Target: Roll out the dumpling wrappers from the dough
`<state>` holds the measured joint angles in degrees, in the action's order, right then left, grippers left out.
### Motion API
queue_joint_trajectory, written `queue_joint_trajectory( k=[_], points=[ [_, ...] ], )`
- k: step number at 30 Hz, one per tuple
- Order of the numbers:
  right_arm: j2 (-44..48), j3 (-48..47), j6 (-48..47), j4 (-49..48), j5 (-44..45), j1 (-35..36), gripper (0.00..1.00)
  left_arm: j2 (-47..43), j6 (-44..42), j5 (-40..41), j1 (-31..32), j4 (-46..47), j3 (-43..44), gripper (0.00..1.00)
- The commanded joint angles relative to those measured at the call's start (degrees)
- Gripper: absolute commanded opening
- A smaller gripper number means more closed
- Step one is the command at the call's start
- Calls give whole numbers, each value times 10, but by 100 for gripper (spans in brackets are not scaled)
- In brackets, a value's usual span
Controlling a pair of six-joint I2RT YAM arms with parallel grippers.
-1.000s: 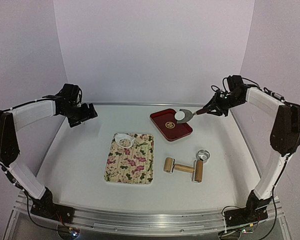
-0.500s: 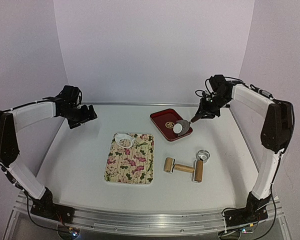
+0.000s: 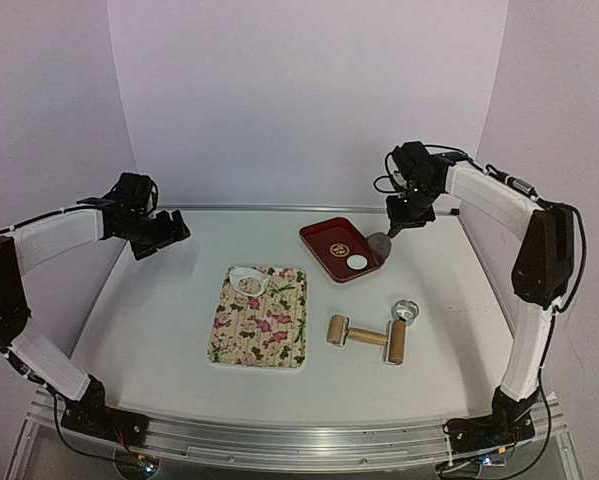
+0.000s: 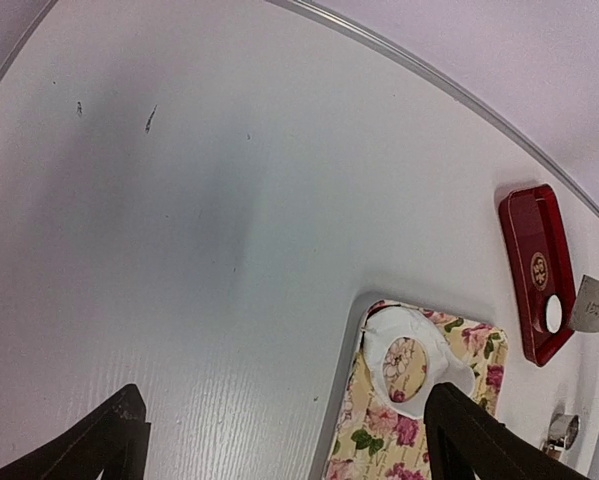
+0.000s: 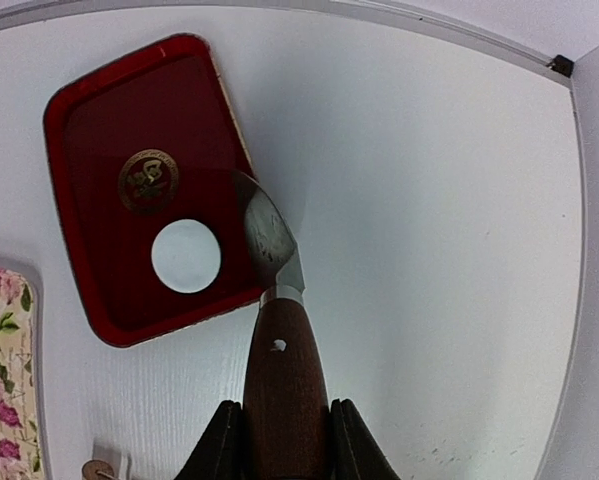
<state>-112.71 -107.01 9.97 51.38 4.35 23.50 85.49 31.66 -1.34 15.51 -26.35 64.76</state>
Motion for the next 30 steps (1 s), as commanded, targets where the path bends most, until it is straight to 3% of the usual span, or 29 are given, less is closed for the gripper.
queue_joint_trajectory(
  k=[1,7,13,19,24,30],
  points=[
    [57,-49,2,-5,67,-5,0,-33,6,13,-4,14,-9,95],
    [102,4,109,-12,-75,-89,0,-57,11,34,-4,27,-21,96],
    [180,167,212,-129,-231,-177,0,-72,12,35,-3,33,-35,96],
    [244,328,316,-253,-325,-248,0,-82,1,29,-4,38,-42,96],
    [257,398,347,-293,-333,-257,0,-83,-10,21,-4,34,-47,97],
    [273,441,353,-294,-276,-258,7,-86,-17,17,-3,40,-54,98]
  ],
)
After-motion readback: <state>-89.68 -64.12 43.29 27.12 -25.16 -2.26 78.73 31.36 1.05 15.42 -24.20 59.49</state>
